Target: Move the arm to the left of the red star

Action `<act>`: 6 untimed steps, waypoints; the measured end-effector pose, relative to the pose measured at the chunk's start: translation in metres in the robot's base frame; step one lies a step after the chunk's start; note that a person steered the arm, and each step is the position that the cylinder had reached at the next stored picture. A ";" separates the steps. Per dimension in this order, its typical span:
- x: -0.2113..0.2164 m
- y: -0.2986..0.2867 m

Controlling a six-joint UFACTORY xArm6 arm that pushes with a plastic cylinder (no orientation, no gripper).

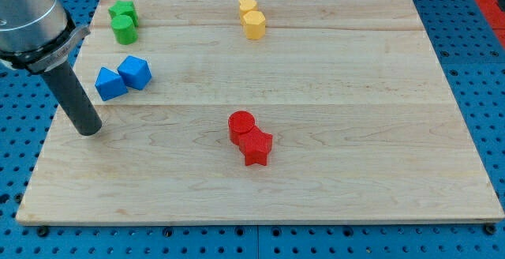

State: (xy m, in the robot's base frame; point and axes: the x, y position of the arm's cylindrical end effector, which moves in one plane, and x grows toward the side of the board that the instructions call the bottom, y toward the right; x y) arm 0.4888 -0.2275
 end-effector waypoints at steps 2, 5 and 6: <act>0.014 0.030; 0.032 0.123; 0.032 0.162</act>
